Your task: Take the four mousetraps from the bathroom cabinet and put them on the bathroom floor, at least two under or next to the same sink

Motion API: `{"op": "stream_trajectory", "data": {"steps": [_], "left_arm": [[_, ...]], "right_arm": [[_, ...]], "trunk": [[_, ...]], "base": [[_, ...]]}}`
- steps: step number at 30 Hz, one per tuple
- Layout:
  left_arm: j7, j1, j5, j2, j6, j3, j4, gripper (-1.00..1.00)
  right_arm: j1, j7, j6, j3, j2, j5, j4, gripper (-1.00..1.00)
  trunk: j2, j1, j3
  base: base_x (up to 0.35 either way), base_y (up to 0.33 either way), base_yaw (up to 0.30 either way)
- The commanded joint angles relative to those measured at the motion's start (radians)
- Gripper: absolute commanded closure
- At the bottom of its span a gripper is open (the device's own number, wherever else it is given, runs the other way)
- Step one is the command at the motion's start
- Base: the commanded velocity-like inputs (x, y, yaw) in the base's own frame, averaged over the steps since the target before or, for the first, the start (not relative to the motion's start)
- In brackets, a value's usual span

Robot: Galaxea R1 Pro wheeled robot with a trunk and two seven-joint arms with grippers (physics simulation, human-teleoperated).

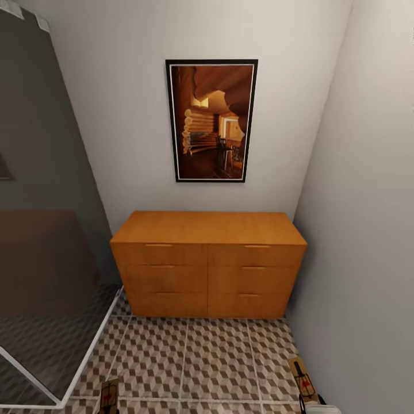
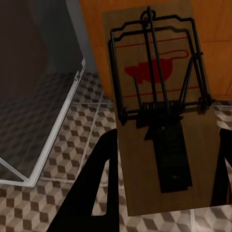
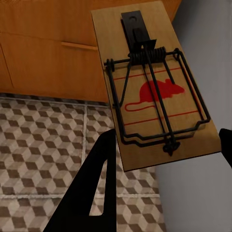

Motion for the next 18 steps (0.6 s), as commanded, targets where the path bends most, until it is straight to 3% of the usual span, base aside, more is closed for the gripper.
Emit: {"op": "stream_trajectory", "data": {"steps": [1, 10, 18], "left_arm": [[0.01, -0.002, 0.001, 0.0, -0.004, -0.008, 0.003, 1.0], [0.01, -0.002, 0.001, 0.0, -0.004, -0.008, 0.003, 1.0], [0.01, -0.001, 0.002, 0.0, -0.004, -0.008, 0.003, 1.0]], "right_arm": [[-0.001, 0.0, -0.003, -0.008, 0.0, 0.009, 0.001, 1.0], [-0.001, -0.001, -0.005, -0.008, 0.0, 0.009, 0.001, 1.0], [-0.001, -0.002, -0.005, -0.008, 0.0, 0.009, 0.001, 1.0]], "trunk": [[-0.002, 0.001, -0.002], [-0.002, 0.001, 0.0], [-0.002, 0.001, 0.0]], "base": [[0.0, 0.0, 0.0], [0.0, 0.0, 0.017], [0.0, 0.0, 0.237]]}}
